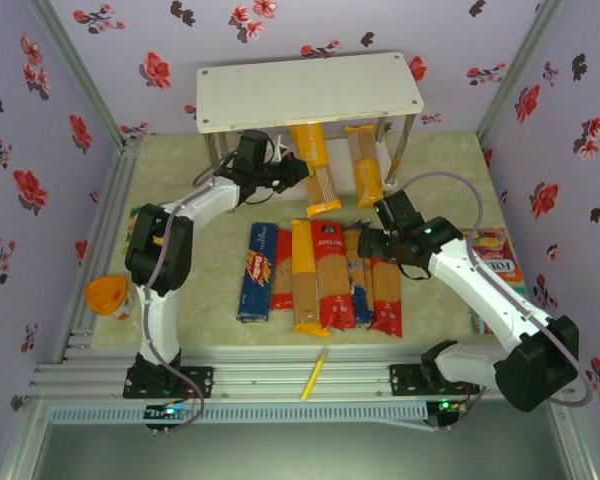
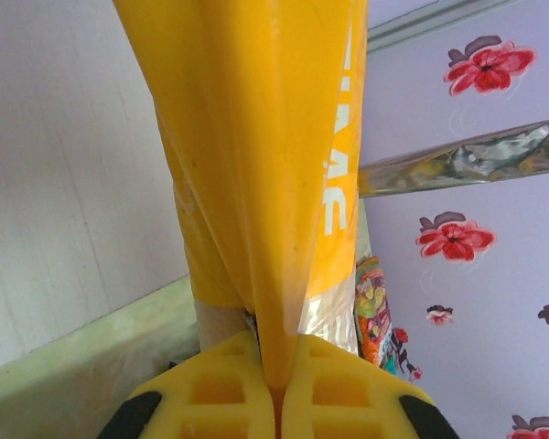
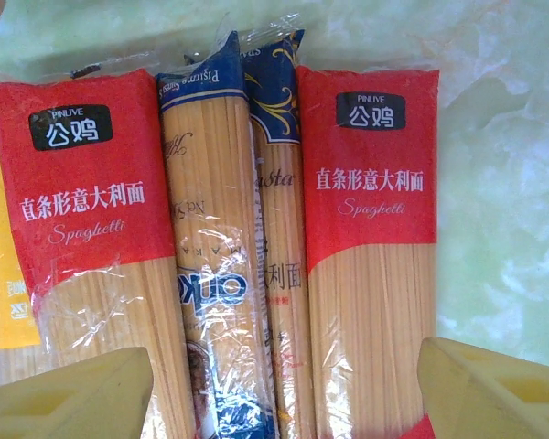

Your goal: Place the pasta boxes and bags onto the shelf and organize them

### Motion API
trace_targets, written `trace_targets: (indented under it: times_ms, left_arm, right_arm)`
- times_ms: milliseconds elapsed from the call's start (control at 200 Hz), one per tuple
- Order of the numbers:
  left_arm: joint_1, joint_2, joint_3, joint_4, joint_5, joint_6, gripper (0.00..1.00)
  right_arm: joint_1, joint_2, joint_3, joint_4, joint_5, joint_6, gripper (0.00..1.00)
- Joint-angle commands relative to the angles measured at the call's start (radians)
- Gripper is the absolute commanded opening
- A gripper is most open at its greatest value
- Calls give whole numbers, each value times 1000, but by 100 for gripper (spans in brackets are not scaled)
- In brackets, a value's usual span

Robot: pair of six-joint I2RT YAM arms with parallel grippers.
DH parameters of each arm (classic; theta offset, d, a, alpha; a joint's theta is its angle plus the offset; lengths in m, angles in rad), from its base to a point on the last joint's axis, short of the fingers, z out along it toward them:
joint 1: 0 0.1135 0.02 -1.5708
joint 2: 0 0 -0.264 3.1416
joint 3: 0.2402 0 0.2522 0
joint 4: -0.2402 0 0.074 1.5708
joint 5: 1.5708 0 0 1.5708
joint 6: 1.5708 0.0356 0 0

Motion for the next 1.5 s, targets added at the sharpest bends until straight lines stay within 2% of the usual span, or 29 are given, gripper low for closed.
trace_targets:
  times_ms: [0,520,1005,1110,1380,1495]
  left_arm:
    - [8,16,84,61,74,62,0]
    - [-11,165,257,-22,-11,168,0]
    - [-15,259,317,-30,-70,219,0]
    - [-15,279,338,-34,-68,224,4]
    - [-16,322,360,-6,-69,220,26]
    - [-17,325,337,35,-70,194,29]
  right_arm:
    - [-11,1,5,-8,-4,-18,77]
    - [-16,22,8,7,-12,-8,77]
    - [-18,39,1,18,-15,-10,77]
    - [-18,42,-3,22,-16,-6,77]
    - [-19,41,-14,26,-15,-3,77]
    - [-19,37,-19,28,-14,-1,77]
